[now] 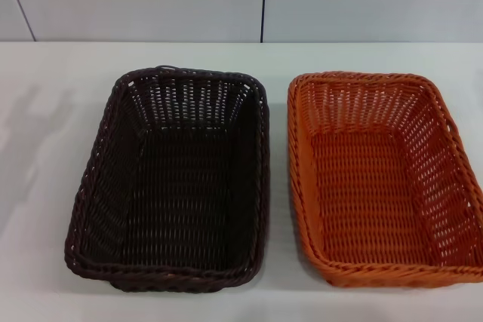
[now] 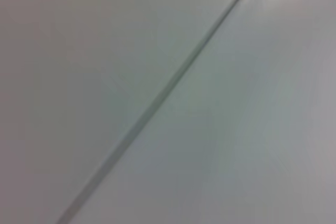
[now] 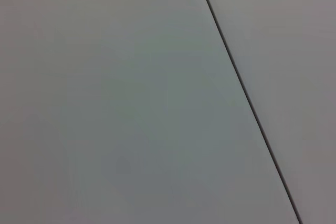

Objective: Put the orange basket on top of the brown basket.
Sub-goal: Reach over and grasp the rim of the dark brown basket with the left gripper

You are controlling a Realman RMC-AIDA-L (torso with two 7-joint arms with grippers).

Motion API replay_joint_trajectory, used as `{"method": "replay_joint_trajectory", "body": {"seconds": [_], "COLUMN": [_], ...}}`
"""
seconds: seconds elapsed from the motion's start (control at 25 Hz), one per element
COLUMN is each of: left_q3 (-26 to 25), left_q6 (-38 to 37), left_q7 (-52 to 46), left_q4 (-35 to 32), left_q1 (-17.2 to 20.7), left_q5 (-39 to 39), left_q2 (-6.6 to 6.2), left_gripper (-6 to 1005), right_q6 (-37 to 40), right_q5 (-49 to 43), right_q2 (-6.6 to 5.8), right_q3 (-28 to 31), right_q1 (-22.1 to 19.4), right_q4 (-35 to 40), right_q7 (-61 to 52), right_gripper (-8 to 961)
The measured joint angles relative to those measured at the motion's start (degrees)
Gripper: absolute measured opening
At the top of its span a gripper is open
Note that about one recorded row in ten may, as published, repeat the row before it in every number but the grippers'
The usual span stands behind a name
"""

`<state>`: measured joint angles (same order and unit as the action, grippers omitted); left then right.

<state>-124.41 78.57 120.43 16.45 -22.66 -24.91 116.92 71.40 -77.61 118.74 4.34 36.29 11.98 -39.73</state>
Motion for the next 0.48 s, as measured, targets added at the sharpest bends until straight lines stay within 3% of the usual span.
{"method": "replay_joint_trajectory", "body": {"seconds": [0.08, 0.12, 0.2, 0.24, 0.28, 0.32, 0.36, 0.4, 0.44, 0.48], "left_q3": [1.1, 4.8, 4.8, 5.6, 5.6, 6.8, 6.9, 6.9, 6.9, 6.9], "left_q6": [-3.1, -13.9, -13.9, -17.3, -17.3, -22.6, -23.0, -23.0, -23.0, -23.0], "left_q7": [-1.9, -11.0, -11.0, -15.4, -15.4, -28.5, -32.4, -32.4, -40.8, -40.8], "left_q4": [2.3, 10.0, 10.0, 12.6, 12.6, 18.2, 19.5, 19.5, 22.4, 22.4], "left_q1": [-0.1, -0.9, -0.9, -1.6, -1.6, -3.8, -4.4, -4.4, -5.4, -5.4], "left_q5": [-0.8, -6.9, -6.9, -10.4, -10.4, -22.0, -25.8, -25.8, -34.0, -34.0], "left_q2": [-0.29, -2.39, -2.39, -3.52, -3.52, -6.96, -7.94, -7.94, -10.16, -10.16], "left_gripper": [843, 843, 842, 842, 842, 842, 842, 842, 842, 842], "right_q6": [0.1, 0.2, 0.2, 0.3, 0.4, 0.5, 0.6, 0.7, 0.7, 0.7], "right_q5": [0.0, 0.0, 0.0, 0.0, 0.0, 0.0, 0.0, 0.0, 0.0, 0.0], "right_q2": [0.0, 0.0, 0.0, 0.0, 0.0, 0.0, 0.0, 0.0, 0.0, 0.0], "right_q3": [0.0, 0.0, 0.1, 0.1, 0.1, 0.1, 0.1, 0.1, 0.1, 0.1], "right_q1": [0.0, 0.0, -0.1, -0.1, -0.2, -0.5, -0.6, -0.8, -1.0, -1.0], "right_q4": [0.0, 0.0, -0.1, -0.1, -0.2, -0.2, -0.2, -0.2, -0.2, -0.2], "right_q7": [0.0, 0.0, 0.0, 0.0, 0.0, 0.0, 0.0, 0.0, 0.0, 0.0], "right_gripper": [573, 573, 573, 573, 573, 573, 573, 573, 573, 573]}}
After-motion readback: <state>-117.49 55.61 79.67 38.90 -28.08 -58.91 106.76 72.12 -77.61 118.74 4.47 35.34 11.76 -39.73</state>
